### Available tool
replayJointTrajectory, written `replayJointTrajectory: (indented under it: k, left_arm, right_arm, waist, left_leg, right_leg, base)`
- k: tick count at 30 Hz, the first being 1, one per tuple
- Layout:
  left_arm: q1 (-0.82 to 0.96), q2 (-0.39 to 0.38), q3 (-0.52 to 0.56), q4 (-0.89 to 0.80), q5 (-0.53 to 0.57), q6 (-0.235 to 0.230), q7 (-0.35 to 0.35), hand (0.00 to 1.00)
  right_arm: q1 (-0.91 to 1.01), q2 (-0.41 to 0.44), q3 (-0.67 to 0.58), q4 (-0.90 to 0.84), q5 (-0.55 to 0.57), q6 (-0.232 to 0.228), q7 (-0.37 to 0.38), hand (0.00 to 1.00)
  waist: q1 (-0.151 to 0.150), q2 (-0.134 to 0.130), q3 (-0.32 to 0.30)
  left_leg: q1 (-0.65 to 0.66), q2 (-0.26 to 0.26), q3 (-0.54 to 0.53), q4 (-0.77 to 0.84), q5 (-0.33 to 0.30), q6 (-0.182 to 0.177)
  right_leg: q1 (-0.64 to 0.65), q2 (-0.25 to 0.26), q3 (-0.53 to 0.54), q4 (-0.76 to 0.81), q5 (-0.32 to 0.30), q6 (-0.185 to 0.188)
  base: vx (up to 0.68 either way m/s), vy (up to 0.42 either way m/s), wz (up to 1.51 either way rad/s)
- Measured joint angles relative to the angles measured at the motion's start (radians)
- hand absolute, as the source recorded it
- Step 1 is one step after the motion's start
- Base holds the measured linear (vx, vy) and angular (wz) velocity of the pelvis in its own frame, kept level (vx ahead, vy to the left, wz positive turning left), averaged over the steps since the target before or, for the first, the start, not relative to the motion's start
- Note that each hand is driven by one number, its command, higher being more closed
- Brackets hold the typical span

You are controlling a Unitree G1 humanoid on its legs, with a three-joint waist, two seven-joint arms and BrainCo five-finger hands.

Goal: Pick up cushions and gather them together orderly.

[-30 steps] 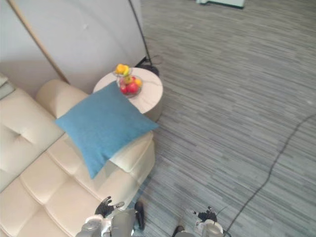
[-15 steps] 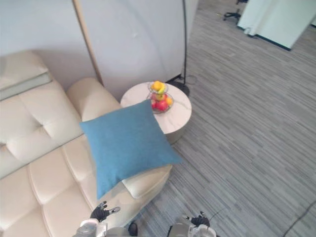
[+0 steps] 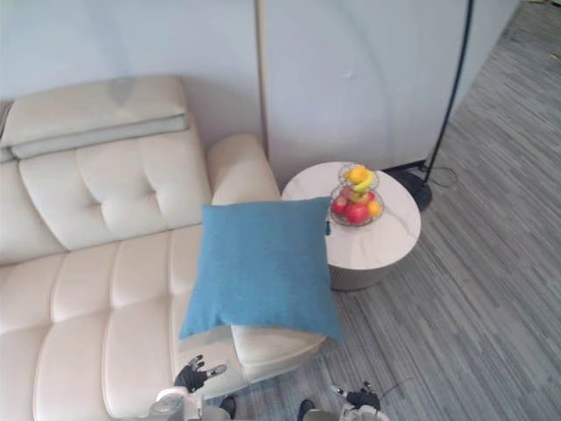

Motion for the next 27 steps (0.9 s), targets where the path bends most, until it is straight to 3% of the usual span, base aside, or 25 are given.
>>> replayJointTrajectory:
  k: [6,13,16,21,27]
  left_arm:
    - [0.025,0.093,0.007,-0.046,-0.013,-0.001,0.023,0.0]
    - [0.052,0.183,0.192,-0.24,-0.08,-0.013,0.056,0.0]
    - [0.048,0.193,0.231,-0.337,-0.13,-0.032,0.073,0.0]
    - [0.017,0.16,0.2,-0.433,-0.199,-0.059,0.109,0.0]
    - [-0.067,0.107,0.025,-0.471,-0.234,-0.061,0.129,0.0]
  right_arm:
    - [-0.011,-0.064,-0.024,-0.111,-0.004,-0.008,-0.007,0.0]
    - [-0.029,-0.236,-0.023,-0.374,-0.044,-0.018,-0.003,0.0]
    - [-0.053,-0.242,-0.009,-0.47,-0.039,-0.028,0.001,0.0]
    - [-0.087,-0.225,0.047,-0.502,0.006,-0.044,0.015,0.0]
    - [-0.158,-0.146,0.109,-0.501,0.098,-0.045,0.011,0.0]
  waist:
    - [0.0,-0.009,-0.007]
    - [-0.003,-0.009,-0.013]
    - [-0.006,-0.01,-0.019]
    - [-0.009,0.0,-0.03]
    - [-0.024,0.011,-0.018]
  left_leg:
    - [0.017,-0.004,0.038,-0.059,0.037,0.004]
    - [0.044,-0.001,0.08,-0.132,0.07,0.014]
    - [0.04,-0.006,0.09,-0.133,0.071,0.015]
    - [0.028,-0.017,0.079,-0.148,0.081,0.024]
    - [-0.045,-0.031,0.026,-0.152,0.108,0.027]
  right_leg:
    - [0.011,-0.006,-0.019,-0.018,0.007,0.0]
    - [0.009,0.006,0.016,-0.069,0.053,0.003]
    - [0.009,0.005,0.026,-0.09,0.066,0.005]
    - [0.01,-0.001,0.009,-0.125,0.085,0.012]
    - [-0.028,-0.012,-0.046,-0.135,0.091,0.013]
  base:
    - [0.0,0.015,0.13]
    - [-0.04,0.025,-0.13]
    - [-0.02,0.032,-0.11]
    - [0.02,0.01,0.06]
    - [0.01,0.005,0.29]
